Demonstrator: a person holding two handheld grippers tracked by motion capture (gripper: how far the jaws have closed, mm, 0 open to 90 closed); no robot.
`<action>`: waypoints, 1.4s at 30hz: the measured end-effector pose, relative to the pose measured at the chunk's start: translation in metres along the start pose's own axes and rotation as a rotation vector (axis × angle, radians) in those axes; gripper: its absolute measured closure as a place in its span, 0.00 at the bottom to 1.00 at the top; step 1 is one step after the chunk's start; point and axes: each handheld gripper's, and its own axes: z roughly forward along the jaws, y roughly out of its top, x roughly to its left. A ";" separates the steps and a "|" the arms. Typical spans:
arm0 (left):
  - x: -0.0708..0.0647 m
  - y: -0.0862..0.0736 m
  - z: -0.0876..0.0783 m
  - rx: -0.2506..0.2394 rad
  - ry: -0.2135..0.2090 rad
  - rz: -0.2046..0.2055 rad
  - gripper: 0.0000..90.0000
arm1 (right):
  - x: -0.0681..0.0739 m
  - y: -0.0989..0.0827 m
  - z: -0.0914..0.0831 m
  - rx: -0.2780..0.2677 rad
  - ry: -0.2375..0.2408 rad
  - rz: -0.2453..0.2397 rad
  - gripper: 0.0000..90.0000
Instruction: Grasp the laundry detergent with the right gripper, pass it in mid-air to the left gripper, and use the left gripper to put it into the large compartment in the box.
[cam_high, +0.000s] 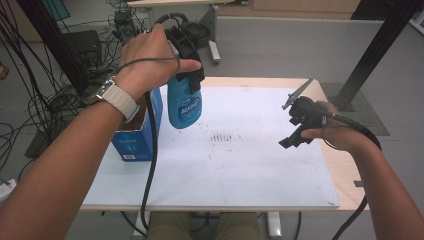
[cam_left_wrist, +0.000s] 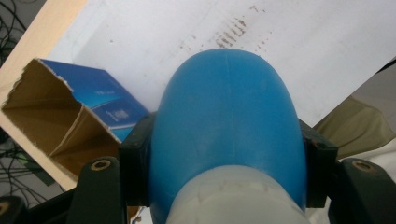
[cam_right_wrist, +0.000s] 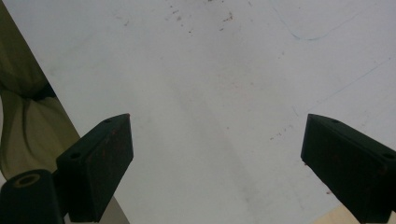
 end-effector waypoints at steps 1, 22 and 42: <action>0.001 0.000 -0.002 0.000 0.002 -0.008 0.42 | 0.000 0.000 -0.001 0.002 0.000 0.004 0.10; 0.031 -0.013 -0.038 0.000 0.064 -0.232 0.42 | -0.003 0.008 0.002 0.026 0.009 -0.002 0.11; 0.062 -0.030 -0.066 0.018 0.104 -0.441 0.42 | -0.009 0.012 0.009 0.024 0.011 -0.029 0.11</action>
